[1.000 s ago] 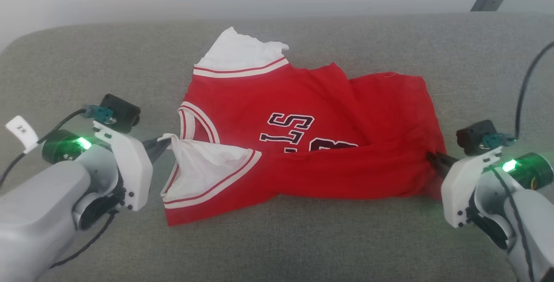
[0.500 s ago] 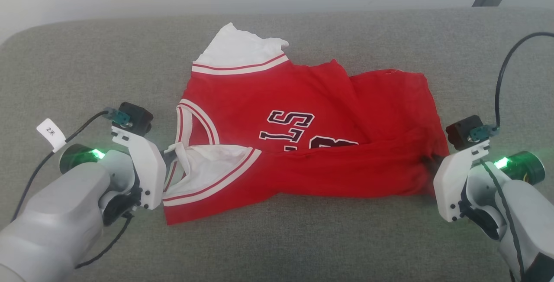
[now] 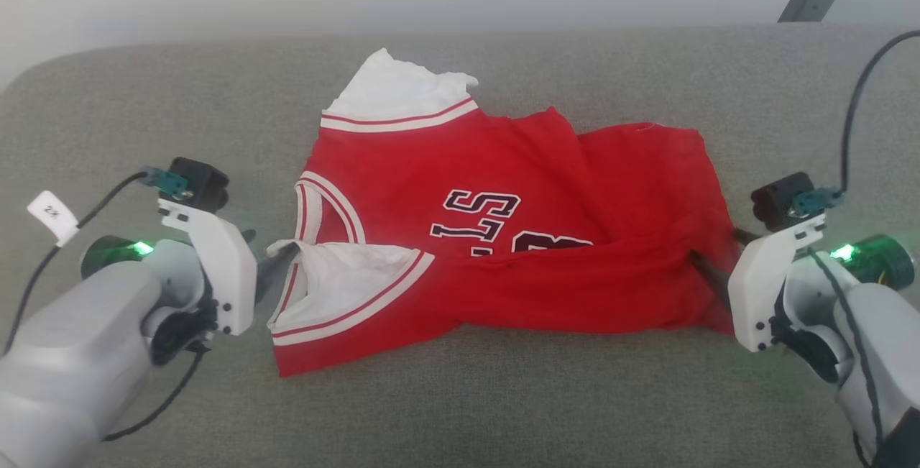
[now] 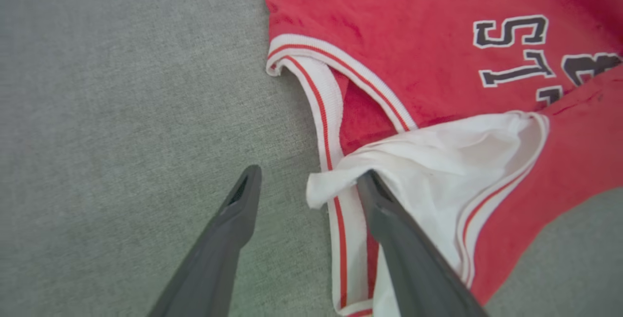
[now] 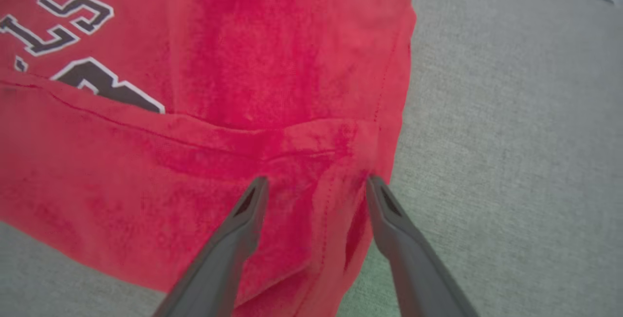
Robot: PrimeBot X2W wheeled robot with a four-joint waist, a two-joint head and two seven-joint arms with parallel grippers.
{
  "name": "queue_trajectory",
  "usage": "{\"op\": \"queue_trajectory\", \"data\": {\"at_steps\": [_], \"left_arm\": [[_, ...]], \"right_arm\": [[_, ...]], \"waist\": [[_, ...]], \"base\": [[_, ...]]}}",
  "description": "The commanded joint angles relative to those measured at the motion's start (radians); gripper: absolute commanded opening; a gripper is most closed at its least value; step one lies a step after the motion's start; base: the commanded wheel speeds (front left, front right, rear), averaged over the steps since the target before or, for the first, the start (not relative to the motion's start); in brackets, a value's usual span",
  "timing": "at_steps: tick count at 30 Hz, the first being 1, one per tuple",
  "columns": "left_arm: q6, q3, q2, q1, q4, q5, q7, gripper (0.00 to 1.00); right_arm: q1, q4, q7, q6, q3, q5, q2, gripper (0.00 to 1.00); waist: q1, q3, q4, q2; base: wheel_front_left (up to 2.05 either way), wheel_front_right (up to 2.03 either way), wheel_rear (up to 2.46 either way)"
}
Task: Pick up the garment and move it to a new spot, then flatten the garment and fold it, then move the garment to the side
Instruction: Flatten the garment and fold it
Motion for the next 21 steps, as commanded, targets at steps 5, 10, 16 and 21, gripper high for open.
{"op": "queue_trajectory", "data": {"at_steps": [5,10,16,21], "left_arm": [[-0.002,0.009,0.048,0.007,-0.043,-0.019,-0.024,1.00],[0.033,0.013,0.098,0.042,-0.126,-0.020,-0.031,1.00],[0.103,0.017,0.161,0.095,-0.267,-0.038,-0.033,1.00],[0.196,0.016,0.225,0.161,-0.431,-0.060,-0.032,1.00]], "right_arm": [[0.036,-0.061,-0.056,-0.002,-0.046,-0.029,-0.016,1.00],[0.077,-0.123,-0.137,-0.002,-0.115,-0.088,-0.002,1.00],[0.123,-0.186,-0.228,-0.002,-0.211,-0.175,0.033,1.00],[0.174,-0.266,-0.316,-0.002,-0.308,-0.266,0.083,1.00]], "waist": [[0.0000,-0.025,0.004,0.0000],[0.0000,-0.046,0.002,0.0000],[0.0000,-0.062,-0.002,0.0000],[0.0000,-0.068,-0.010,0.0000]], "base": [[0.00,0.00,0.00],[0.00,0.00,0.00],[0.00,0.00,0.00],[0.00,0.00,0.00]]}}
